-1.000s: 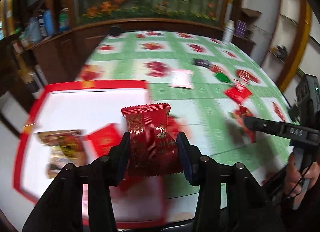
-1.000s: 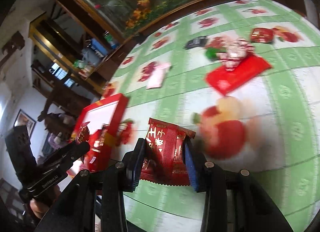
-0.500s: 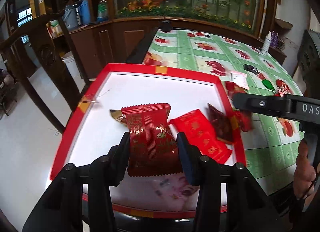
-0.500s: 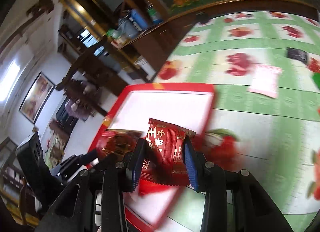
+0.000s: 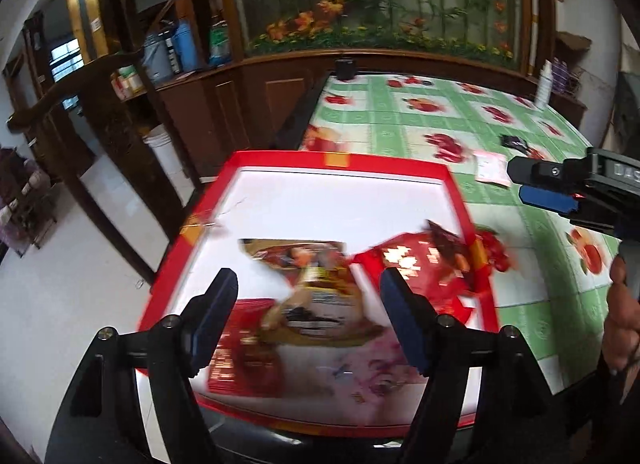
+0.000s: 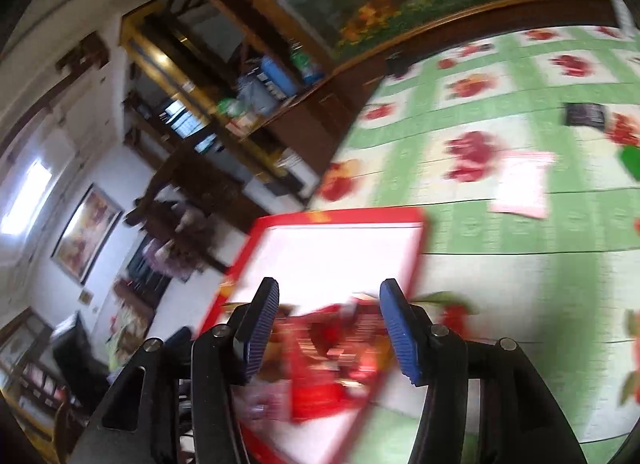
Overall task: Organize snacks
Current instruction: 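Grasp a red rectangular packet with the left tool while the right grasps a red gold-print bag, then carry both red packets over the box and open both tools to drop them, then grasp the red-white heart-print candy with the left tool while the right grasps the green packet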
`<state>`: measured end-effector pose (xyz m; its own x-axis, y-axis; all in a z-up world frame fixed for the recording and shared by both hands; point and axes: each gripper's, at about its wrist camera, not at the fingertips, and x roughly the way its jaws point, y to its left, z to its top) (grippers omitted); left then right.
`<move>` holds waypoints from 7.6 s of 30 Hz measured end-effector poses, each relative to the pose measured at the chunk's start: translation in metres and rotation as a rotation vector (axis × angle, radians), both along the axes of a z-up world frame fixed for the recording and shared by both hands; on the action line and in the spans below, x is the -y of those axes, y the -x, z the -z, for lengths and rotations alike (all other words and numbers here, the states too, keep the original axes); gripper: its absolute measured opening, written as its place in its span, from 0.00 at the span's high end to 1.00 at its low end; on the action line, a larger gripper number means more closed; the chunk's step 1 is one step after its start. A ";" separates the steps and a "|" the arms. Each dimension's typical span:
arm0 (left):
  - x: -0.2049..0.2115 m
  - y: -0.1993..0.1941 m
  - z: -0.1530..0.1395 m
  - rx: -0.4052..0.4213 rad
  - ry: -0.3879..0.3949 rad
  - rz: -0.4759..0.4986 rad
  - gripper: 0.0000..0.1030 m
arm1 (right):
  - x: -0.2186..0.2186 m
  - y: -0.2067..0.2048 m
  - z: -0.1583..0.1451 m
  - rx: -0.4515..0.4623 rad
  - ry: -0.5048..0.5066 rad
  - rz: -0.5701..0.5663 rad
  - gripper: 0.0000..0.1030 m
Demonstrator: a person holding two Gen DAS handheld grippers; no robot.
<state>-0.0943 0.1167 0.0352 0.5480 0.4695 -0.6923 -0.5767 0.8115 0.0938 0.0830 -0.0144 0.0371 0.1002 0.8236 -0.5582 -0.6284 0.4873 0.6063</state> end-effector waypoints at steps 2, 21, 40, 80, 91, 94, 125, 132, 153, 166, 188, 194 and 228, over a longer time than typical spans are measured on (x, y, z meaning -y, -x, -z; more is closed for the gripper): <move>0.010 -0.008 0.001 -0.013 0.002 0.033 0.29 | 0.022 -0.013 0.009 -0.023 0.006 0.047 0.46; 0.154 -0.165 0.002 -0.111 0.024 0.463 0.29 | 0.272 -0.151 0.043 -0.138 -0.072 0.591 0.40; 0.222 -0.326 0.032 -0.061 0.182 0.728 0.29 | 0.217 -0.302 0.049 -0.025 0.147 0.553 0.51; 0.133 -0.126 0.035 -0.113 0.417 0.544 0.31 | 0.103 -0.081 0.039 -0.050 0.375 0.198 0.37; 0.158 -0.127 0.040 -0.150 0.194 0.543 0.52 | 0.140 -0.081 0.043 -0.006 0.333 0.256 0.72; 0.152 -0.124 0.038 -0.124 0.252 0.529 0.53 | 0.174 -0.082 0.048 -0.057 0.245 0.276 0.72; 0.105 -0.085 -0.019 0.074 -0.006 0.257 0.54 | 0.196 -0.051 0.033 0.110 0.091 0.234 0.72; 0.103 -0.075 -0.026 0.112 0.008 0.258 0.54 | 0.188 -0.046 0.032 0.124 0.118 0.236 0.72; 0.050 -0.035 -0.034 0.167 0.006 0.124 0.54 | 0.086 0.004 0.015 0.156 0.068 0.048 0.72; 0.005 -0.009 -0.024 0.170 0.015 0.003 0.54 | -0.018 0.058 -0.012 0.270 0.075 -0.166 0.72; -0.033 0.004 -0.013 0.128 -0.010 -0.119 0.44 | -0.070 0.093 -0.024 0.404 0.104 -0.230 0.56; -0.041 0.007 -0.007 0.109 0.017 -0.158 0.28 | -0.033 0.061 -0.014 0.403 0.129 -0.103 0.51; 0.140 -0.179 -0.011 0.033 -0.104 0.467 0.18 | 0.088 -0.173 0.027 0.264 0.363 0.165 0.42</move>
